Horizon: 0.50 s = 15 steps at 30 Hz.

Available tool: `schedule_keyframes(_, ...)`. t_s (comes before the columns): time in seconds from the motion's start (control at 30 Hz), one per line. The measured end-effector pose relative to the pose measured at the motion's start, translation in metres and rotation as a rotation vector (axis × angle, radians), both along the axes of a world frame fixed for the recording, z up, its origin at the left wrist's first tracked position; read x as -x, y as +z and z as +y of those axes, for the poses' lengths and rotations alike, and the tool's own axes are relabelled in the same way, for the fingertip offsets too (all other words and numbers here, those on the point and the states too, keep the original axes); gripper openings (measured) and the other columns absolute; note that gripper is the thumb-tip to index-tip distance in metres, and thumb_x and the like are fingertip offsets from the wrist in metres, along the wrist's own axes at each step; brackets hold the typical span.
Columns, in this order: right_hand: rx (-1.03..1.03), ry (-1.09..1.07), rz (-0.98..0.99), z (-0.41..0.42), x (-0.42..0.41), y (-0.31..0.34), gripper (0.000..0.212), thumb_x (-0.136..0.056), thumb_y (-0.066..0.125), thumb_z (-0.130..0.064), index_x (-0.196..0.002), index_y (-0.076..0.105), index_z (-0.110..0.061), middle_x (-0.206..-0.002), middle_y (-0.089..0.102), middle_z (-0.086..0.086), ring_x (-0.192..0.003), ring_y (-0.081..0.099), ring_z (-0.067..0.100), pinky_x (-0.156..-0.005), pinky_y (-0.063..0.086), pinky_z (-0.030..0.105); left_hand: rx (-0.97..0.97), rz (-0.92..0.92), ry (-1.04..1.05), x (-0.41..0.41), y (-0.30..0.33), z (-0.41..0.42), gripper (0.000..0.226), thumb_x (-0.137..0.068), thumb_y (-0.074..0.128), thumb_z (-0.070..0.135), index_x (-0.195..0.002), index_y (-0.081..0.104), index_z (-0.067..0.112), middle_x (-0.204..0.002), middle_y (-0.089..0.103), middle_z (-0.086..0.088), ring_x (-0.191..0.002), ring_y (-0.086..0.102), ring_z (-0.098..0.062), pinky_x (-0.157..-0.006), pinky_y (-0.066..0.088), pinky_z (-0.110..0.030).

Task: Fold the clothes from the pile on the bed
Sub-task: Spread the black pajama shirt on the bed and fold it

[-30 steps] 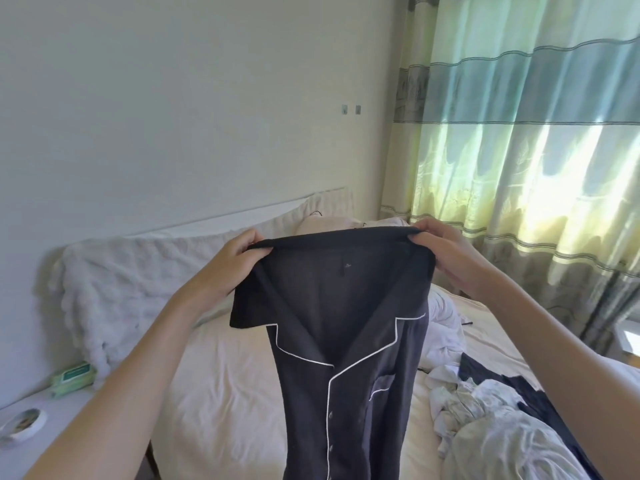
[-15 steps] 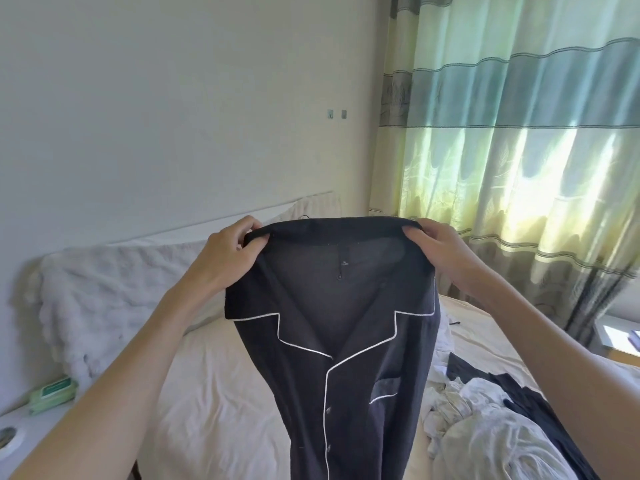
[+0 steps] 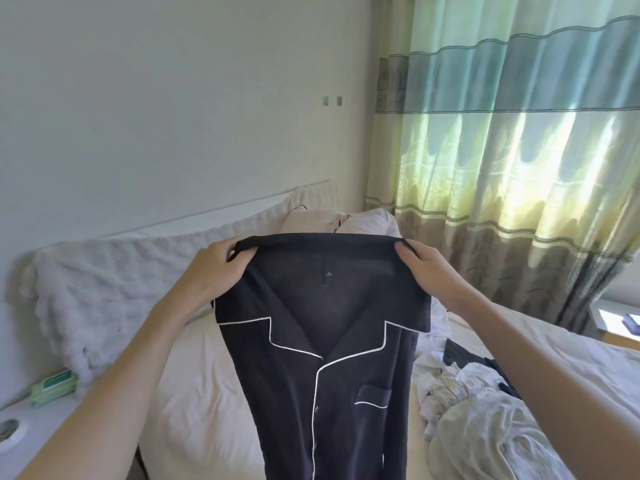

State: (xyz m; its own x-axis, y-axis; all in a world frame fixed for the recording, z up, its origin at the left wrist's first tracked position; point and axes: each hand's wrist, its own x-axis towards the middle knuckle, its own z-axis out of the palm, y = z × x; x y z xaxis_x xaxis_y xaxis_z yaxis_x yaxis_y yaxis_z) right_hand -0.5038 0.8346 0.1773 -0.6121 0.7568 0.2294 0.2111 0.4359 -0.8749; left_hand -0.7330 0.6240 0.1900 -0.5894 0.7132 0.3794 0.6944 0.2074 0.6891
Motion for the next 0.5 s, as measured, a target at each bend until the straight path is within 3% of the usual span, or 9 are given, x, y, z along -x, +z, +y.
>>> schedule_keyframes(0.13,0.05,0.032,0.004,0.002,0.001,0.003,0.036,-0.099,0.042,-0.037,-0.103,0.064,-0.008,-0.107,0.068,0.013,-0.101,0.063,0.026,-0.096,0.048,0.042,0.005,0.076,0.002,-0.001,-0.004,-0.003,0.027,-0.091,0.051,0.034,-0.068,0.06,0.047,-0.06,0.059,0.026,-0.066,0.055,0.006,-0.061,0.036,-0.017)
schedule_keyframes(0.23,0.087,0.064,0.024,0.003,-0.001,0.004,0.04,-0.097,0.048,-0.039,-0.101,0.065,-0.003,-0.105,0.068,0.019,-0.093,0.065,0.024,-0.095,0.049,0.044,-0.025,0.022,-0.134,-0.001,-0.003,-0.007,0.028,-0.092,0.054,0.021,-0.074,0.062,0.041,-0.066,0.061,0.018,-0.063,0.054,0.004,-0.063,0.04,-0.018)
schedule_keyframes(0.3,0.158,0.081,0.069,0.006,-0.004,-0.001,0.044,-0.094,0.054,-0.036,-0.107,0.061,0.006,-0.108,0.064,0.026,-0.087,0.062,0.022,-0.097,0.047,0.048,-0.091,-0.099,-0.213,-0.004,-0.007,-0.011,0.031,-0.092,0.053,0.012,-0.084,0.065,0.039,-0.083,0.068,0.019,-0.075,0.06,0.006,-0.067,0.043,-0.008)
schedule_keyframes(0.37,0.291,0.162,0.099,0.008,-0.009,-0.009,0.041,-0.091,0.059,-0.033,-0.111,0.063,0.002,-0.103,0.07,0.018,-0.088,0.066,0.019,-0.089,0.054,0.04,-0.154,-0.268,-0.235,-0.007,-0.018,-0.014,0.038,-0.092,0.051,0.005,-0.086,0.069,0.037,-0.087,0.07,0.016,-0.08,0.063,0.005,-0.068,0.045,-0.006)
schedule_keyframes(0.43,0.451,0.298,0.08,0.009,-0.014,-0.018,0.037,-0.085,0.064,-0.033,-0.11,0.067,-0.007,-0.105,0.072,0.01,-0.094,0.069,0.019,-0.08,0.057,0.031,-0.145,-0.507,-0.222,-0.011,-0.03,-0.016,0.041,-0.092,0.049,0.005,-0.076,0.073,0.033,-0.077,0.07,0.012,-0.073,0.065,0.001,-0.064,0.048,-0.014)
schedule_keyframes(0.5,0.551,0.417,0.036,0.01,-0.018,-0.024,0.044,-0.08,0.066,-0.035,-0.114,0.065,-0.007,-0.113,0.069,0.013,-0.102,0.067,0.024,-0.082,0.056,0.031,-0.1,-0.724,-0.18,-0.012,-0.037,-0.018,0.037,-0.09,0.05,0.01,-0.067,0.075,0.027,-0.074,0.071,0.005,-0.068,0.067,-0.007,-0.064,0.047,-0.024)
